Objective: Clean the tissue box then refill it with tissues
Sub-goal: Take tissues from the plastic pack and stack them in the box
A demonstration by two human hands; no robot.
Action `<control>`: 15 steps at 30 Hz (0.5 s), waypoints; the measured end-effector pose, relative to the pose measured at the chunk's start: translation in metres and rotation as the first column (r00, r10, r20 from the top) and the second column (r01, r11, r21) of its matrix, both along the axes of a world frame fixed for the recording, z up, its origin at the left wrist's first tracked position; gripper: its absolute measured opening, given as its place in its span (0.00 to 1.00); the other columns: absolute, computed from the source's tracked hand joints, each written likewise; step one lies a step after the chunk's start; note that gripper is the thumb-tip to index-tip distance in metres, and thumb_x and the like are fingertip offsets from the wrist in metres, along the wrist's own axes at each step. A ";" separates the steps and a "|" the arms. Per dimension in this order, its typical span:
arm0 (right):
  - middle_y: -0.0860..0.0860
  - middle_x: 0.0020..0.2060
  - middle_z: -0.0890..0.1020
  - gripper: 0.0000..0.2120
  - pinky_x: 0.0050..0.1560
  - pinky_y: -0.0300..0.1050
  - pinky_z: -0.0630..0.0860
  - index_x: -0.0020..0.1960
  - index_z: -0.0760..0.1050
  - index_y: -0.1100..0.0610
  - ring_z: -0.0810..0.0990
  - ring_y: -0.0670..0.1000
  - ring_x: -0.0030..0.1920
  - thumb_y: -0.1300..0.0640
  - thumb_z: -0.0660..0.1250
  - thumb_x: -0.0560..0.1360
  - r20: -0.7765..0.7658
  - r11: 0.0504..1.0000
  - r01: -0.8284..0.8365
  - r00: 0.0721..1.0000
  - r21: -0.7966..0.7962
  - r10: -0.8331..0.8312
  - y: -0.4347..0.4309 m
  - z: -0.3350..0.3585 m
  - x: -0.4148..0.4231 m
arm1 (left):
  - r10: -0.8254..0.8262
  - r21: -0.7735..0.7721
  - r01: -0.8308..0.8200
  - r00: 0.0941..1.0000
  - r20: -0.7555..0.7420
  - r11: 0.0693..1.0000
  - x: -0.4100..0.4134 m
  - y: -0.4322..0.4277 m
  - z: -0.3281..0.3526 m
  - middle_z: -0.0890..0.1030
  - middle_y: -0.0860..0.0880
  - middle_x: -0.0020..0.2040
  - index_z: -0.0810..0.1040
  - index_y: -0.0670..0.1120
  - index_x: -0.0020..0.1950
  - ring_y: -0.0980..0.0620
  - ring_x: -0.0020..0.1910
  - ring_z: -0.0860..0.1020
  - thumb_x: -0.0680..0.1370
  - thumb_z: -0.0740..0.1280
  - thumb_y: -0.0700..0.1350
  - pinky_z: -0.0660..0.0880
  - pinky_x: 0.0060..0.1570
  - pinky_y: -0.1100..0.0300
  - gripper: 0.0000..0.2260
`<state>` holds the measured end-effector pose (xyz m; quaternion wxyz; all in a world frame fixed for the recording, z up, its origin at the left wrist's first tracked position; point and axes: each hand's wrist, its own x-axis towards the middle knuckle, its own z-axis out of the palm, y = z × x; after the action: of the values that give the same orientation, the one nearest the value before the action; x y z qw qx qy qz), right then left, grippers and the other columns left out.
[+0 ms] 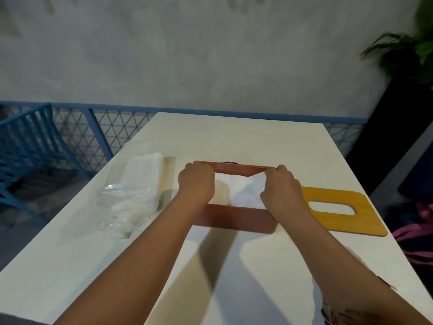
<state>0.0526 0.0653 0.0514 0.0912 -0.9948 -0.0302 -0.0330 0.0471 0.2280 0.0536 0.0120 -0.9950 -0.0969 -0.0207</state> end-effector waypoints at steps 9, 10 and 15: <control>0.55 0.57 0.71 0.19 0.47 0.43 0.70 0.64 0.72 0.58 0.73 0.56 0.57 0.65 0.62 0.74 -0.022 0.985 -0.174 0.984 0.016 0.174 0.001 0.006 0.004 | -0.128 -0.056 0.125 0.990 -0.064 0.991 0.005 -0.009 -0.001 0.73 0.42 0.58 0.76 0.39 0.56 0.44 0.59 0.71 0.74 0.59 0.34 0.69 0.45 0.57 0.12; 0.55 0.58 0.72 0.18 0.47 0.43 0.70 0.64 0.73 0.58 0.74 0.56 0.57 0.63 0.64 0.74 -0.070 0.981 -0.192 0.979 0.014 0.193 0.003 0.008 0.006 | -0.146 -0.109 0.134 0.983 -0.110 0.985 0.007 -0.010 0.000 0.75 0.42 0.57 0.76 0.40 0.53 0.45 0.57 0.74 0.74 0.61 0.36 0.69 0.44 0.58 0.09; 0.54 0.59 0.78 0.24 0.57 0.46 0.76 0.65 0.74 0.57 0.78 0.55 0.58 0.56 0.73 0.70 -0.293 0.961 -0.274 0.922 -0.030 0.254 0.006 0.012 0.012 | -0.136 -0.186 0.075 0.930 -0.342 0.980 0.016 -0.019 0.003 0.80 0.45 0.52 0.77 0.42 0.49 0.45 0.51 0.79 0.71 0.72 0.52 0.74 0.48 0.55 0.15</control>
<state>0.0648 0.0711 0.0632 0.0633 -0.9784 -0.1517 0.1252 0.0635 0.2086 0.0570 -0.0568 -0.9837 -0.0407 0.1658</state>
